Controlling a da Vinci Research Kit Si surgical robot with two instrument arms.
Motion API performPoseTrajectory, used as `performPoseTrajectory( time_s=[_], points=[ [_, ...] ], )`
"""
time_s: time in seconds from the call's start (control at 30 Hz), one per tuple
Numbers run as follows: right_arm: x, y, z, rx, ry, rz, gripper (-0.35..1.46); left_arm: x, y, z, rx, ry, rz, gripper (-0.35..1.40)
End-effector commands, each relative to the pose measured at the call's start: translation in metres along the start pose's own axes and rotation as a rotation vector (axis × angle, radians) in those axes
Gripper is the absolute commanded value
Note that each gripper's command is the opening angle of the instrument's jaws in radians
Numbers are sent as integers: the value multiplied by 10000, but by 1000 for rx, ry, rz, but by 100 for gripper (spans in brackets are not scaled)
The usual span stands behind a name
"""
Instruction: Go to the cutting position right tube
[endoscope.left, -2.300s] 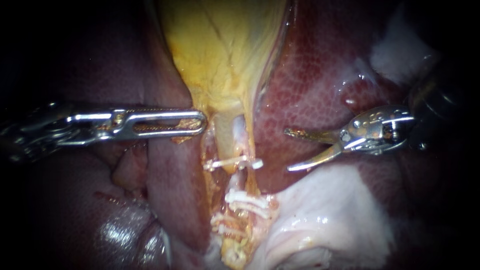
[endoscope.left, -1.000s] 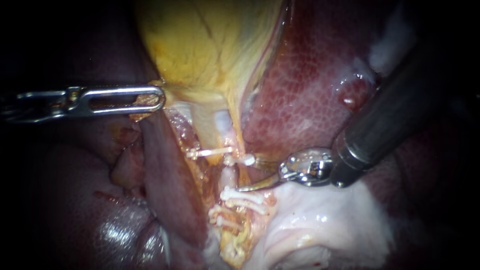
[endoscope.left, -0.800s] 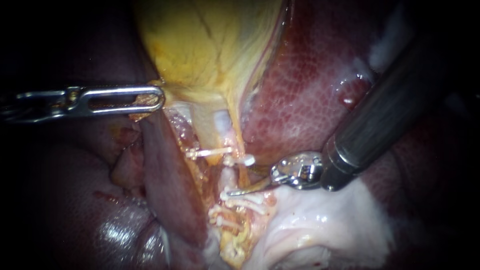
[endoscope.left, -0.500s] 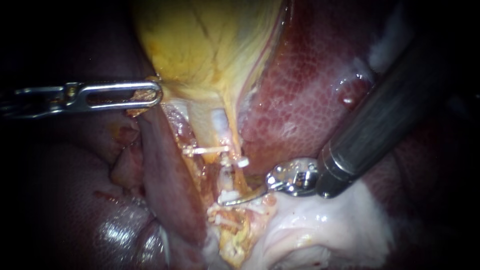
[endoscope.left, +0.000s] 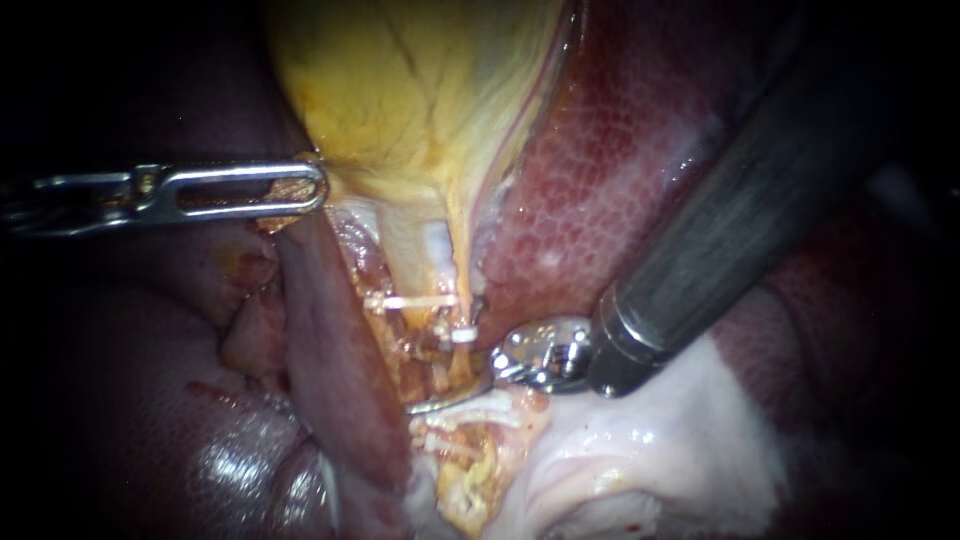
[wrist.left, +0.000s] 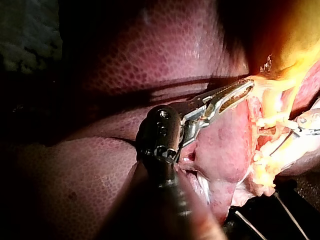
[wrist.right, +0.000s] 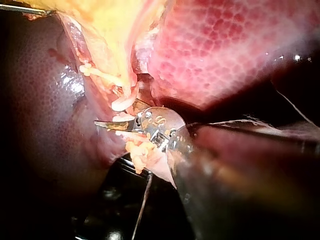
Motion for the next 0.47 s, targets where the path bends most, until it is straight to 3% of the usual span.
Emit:
performPoseTrajectory(
  time_s=[0.03, 0.47],
  points=[
    [0, 1, -1, 0, 0, 0, 130, 0, 0, 0, 0, 0, 0, -35],
    [-1, 1, -1, 1, 0, 0, 130, 0, -1, 0, -1, 0, 0, -35]
  ],
)
